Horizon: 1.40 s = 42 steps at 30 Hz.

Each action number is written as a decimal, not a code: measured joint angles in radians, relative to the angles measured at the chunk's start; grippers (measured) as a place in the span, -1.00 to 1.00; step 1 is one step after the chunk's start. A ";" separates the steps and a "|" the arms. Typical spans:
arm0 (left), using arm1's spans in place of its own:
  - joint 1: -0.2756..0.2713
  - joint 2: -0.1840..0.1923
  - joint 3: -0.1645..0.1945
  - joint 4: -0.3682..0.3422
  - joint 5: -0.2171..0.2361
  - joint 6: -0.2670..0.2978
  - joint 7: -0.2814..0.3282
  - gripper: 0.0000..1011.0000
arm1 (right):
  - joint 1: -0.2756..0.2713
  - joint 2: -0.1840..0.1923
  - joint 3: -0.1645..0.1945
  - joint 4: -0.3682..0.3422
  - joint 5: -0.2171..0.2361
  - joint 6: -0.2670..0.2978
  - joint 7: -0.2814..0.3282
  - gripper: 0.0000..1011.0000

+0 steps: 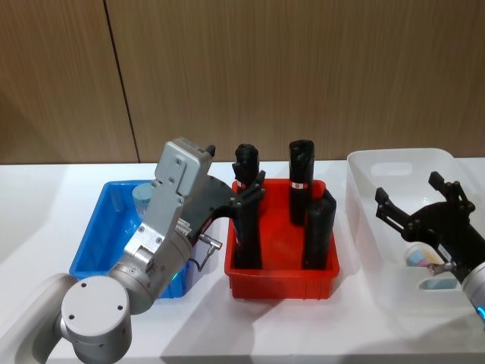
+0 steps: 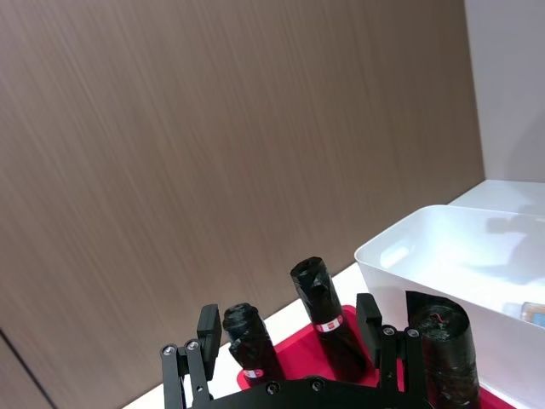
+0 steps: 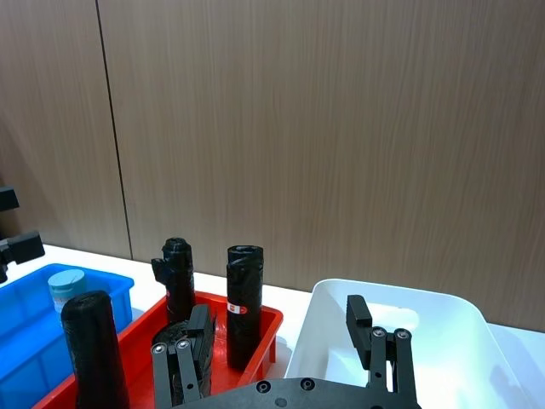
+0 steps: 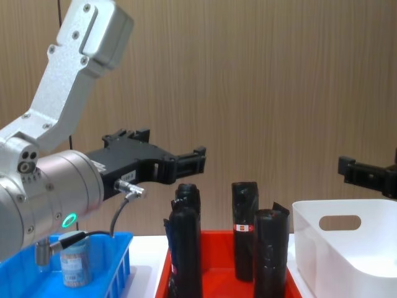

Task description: Pick the cotton swabs from the blue box and place them into the white box.

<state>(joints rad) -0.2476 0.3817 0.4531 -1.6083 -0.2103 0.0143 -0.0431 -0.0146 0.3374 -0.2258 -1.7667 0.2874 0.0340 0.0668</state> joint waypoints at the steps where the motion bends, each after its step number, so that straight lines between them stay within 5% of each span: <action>1: 0.002 0.000 0.000 -0.004 0.002 0.000 0.006 0.99 | 0.000 0.000 0.000 0.000 0.000 0.000 0.000 0.98; 26: 0.010 0.000 0.001 -0.019 0.010 -0.001 0.032 0.99 | 0.001 0.002 0.001 0.000 0.000 0.007 0.014 0.98; 42: 0.010 0.000 0.001 -0.018 0.010 -0.001 0.032 0.99 | 0.020 0.013 0.005 -0.007 0.029 0.119 0.115 0.98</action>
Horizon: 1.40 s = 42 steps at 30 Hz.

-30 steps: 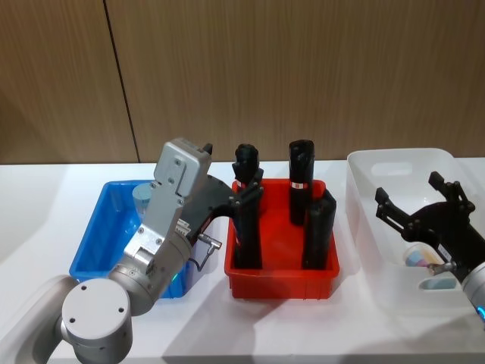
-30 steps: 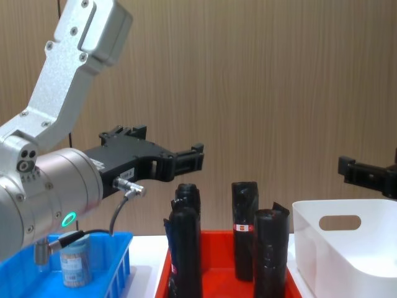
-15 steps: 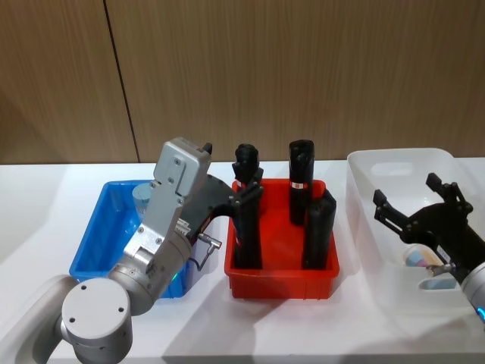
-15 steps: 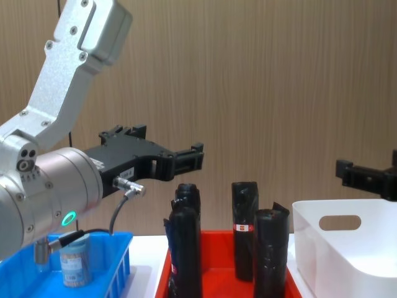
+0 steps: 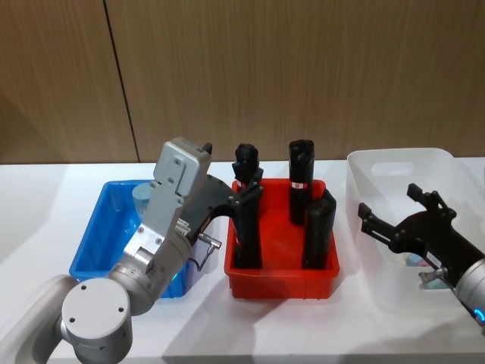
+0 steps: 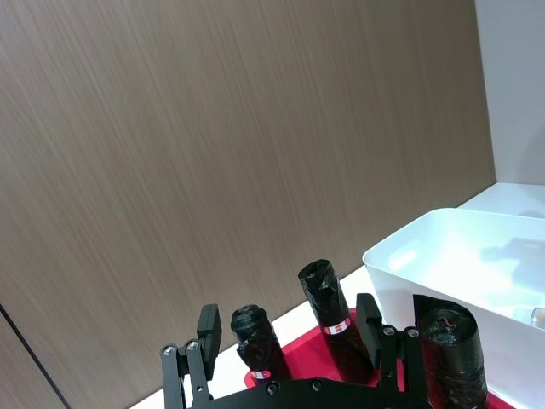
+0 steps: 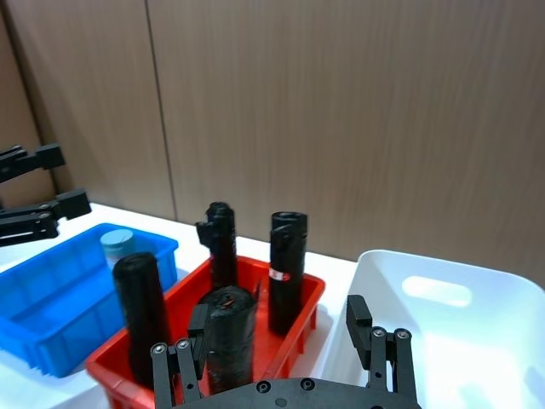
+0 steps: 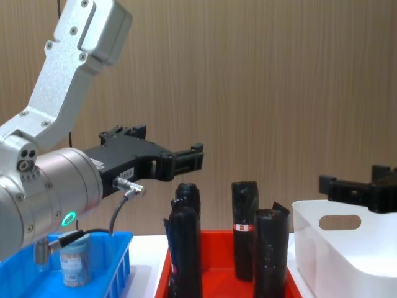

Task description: Pick the cotton swabs from the blue box and place them into the white box.

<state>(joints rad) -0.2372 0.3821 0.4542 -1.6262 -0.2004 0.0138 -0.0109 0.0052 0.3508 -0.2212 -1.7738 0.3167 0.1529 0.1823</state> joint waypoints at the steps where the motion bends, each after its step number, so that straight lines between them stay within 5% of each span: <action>1: 0.000 0.000 0.000 0.000 0.000 0.000 0.000 0.99 | 0.004 0.000 0.000 0.000 0.002 0.013 0.011 0.98; 20: 0.000 0.000 0.000 0.000 0.000 0.000 0.000 0.99 | 0.107 -0.048 -0.026 0.077 -0.009 0.170 0.112 0.98; 42: 0.000 0.000 0.000 0.000 0.000 0.000 0.000 0.99 | 0.222 -0.125 -0.072 0.242 -0.093 0.240 0.149 0.98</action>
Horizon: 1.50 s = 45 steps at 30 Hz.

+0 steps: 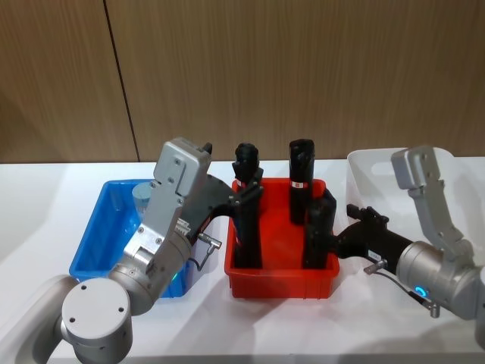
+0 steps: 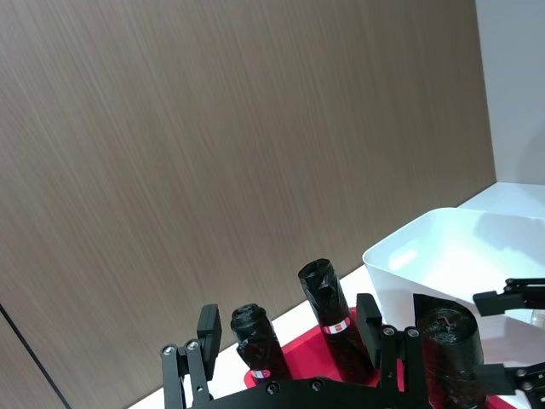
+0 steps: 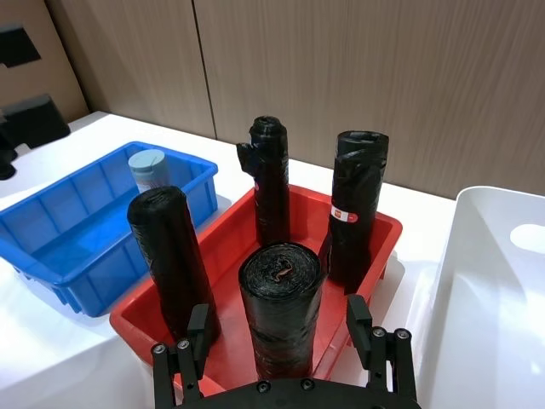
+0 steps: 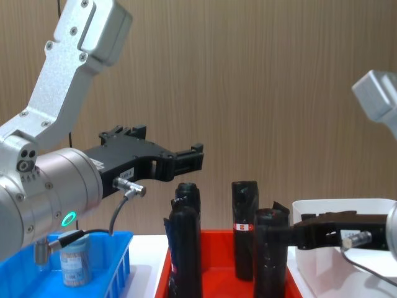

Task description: Pick the cotton swabs from the blue box and place them into the white box.

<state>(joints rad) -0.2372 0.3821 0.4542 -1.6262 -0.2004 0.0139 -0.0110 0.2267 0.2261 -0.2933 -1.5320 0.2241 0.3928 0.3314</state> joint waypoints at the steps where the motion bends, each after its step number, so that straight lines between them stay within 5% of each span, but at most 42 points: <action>1: 0.000 0.000 0.000 0.000 0.000 0.000 0.000 0.99 | 0.003 -0.002 -0.001 0.005 -0.002 0.001 0.000 0.98; 22: 0.000 0.000 0.000 0.000 0.000 0.000 0.000 0.99 | 0.082 -0.063 -0.032 0.128 -0.054 -0.005 -0.019 0.94; 37: 0.000 0.000 0.000 0.000 0.000 0.000 0.000 0.99 | 0.108 -0.083 -0.039 0.157 -0.061 -0.007 -0.036 0.12; 45: 0.000 0.000 0.000 0.000 0.000 0.000 0.000 0.99 | 0.110 -0.084 -0.038 0.149 -0.052 -0.004 -0.041 0.02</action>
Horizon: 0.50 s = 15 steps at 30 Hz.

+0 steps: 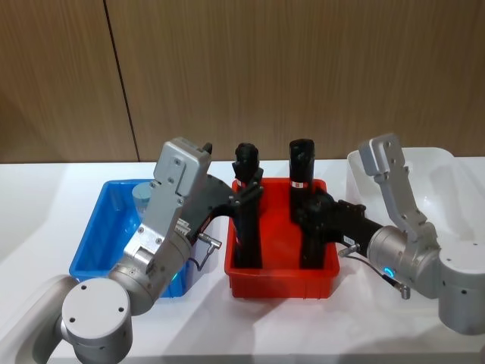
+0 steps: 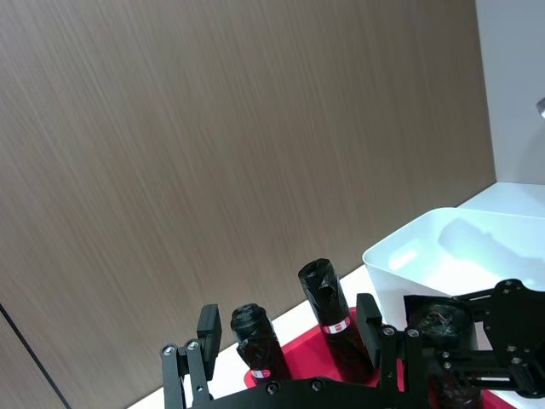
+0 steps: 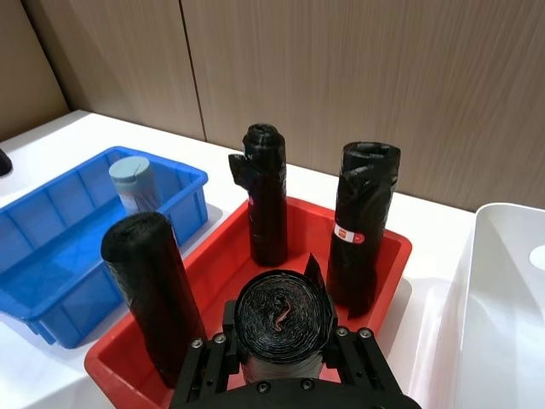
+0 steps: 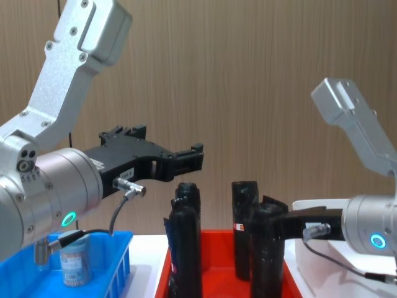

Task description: Pick the cotton swabs from the blue box and place them into the white box.

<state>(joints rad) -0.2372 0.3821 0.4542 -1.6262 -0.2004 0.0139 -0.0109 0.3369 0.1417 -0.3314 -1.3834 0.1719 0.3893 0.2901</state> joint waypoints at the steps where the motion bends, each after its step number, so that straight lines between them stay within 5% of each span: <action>1: 0.000 0.000 0.000 0.000 0.000 0.000 0.000 0.99 | 0.000 0.000 0.001 -0.004 0.003 0.000 -0.002 0.01; 15: 0.000 0.000 0.000 0.000 0.000 0.000 0.000 0.99 | 0.000 0.009 0.016 -0.067 0.025 0.000 -0.024 0.01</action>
<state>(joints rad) -0.2372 0.3821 0.4542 -1.6262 -0.2004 0.0139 -0.0109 0.3370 0.1504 -0.3149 -1.4506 0.1964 0.3892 0.2657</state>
